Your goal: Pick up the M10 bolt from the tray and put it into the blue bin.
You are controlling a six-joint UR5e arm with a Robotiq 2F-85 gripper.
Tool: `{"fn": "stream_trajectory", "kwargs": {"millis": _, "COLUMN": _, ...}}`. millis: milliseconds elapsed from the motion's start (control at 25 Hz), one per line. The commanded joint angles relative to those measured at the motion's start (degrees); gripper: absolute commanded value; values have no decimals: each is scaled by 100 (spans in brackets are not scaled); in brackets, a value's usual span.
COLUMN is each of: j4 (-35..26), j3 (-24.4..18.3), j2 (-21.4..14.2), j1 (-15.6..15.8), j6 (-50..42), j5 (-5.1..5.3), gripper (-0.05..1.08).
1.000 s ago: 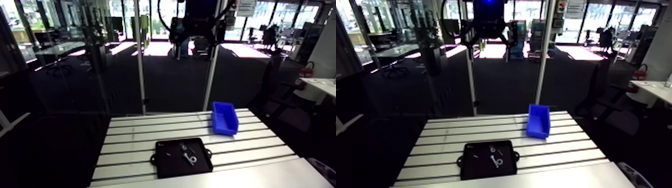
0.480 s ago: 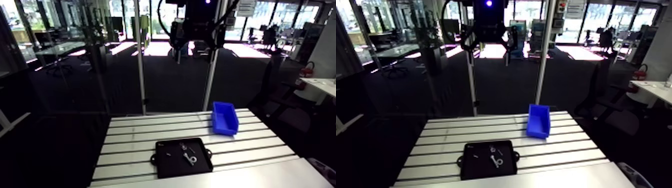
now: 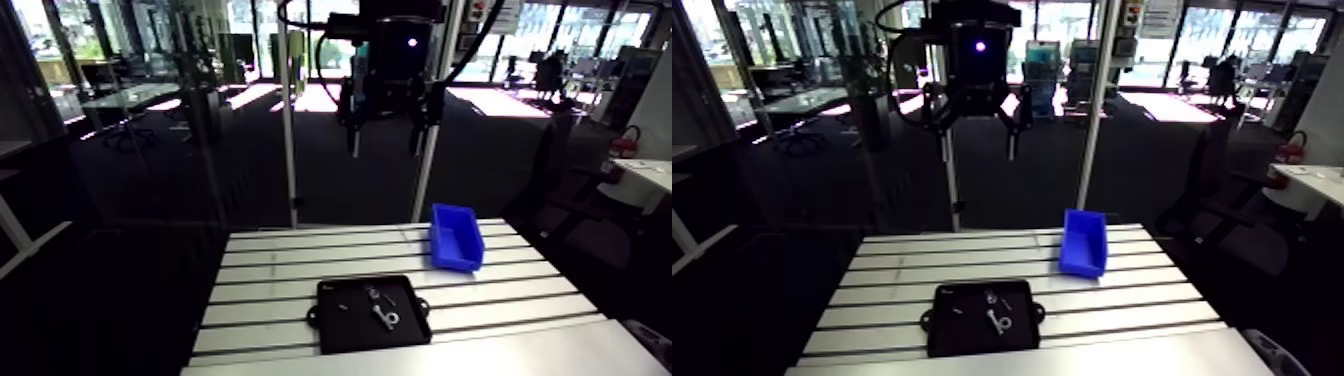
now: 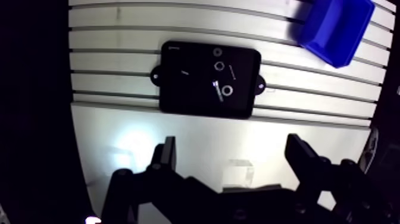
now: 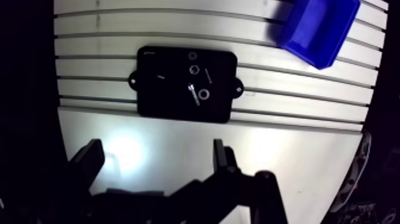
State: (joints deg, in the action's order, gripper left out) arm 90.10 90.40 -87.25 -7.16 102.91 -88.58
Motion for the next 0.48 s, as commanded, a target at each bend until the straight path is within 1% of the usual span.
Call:
{"fn": "stream_trajectory", "kwargs": {"millis": 40, "j4": 618, "j3": 676, "j2": -69, "j1": 12, "j6": 647, "j5": -23, "gripper": 0}}
{"fn": "stream_trajectory", "kwargs": {"millis": 280, "j4": 1031, "j3": 1186, "j2": -95, "j1": 4, "j6": 1139, "j5": -32, "gripper": 0}}
{"fn": "stream_trajectory", "kwargs": {"millis": 480, "j4": 1603, "j3": 1634, "j2": -77, "j1": -14, "j6": 1509, "j5": -41, "gripper": 0}}
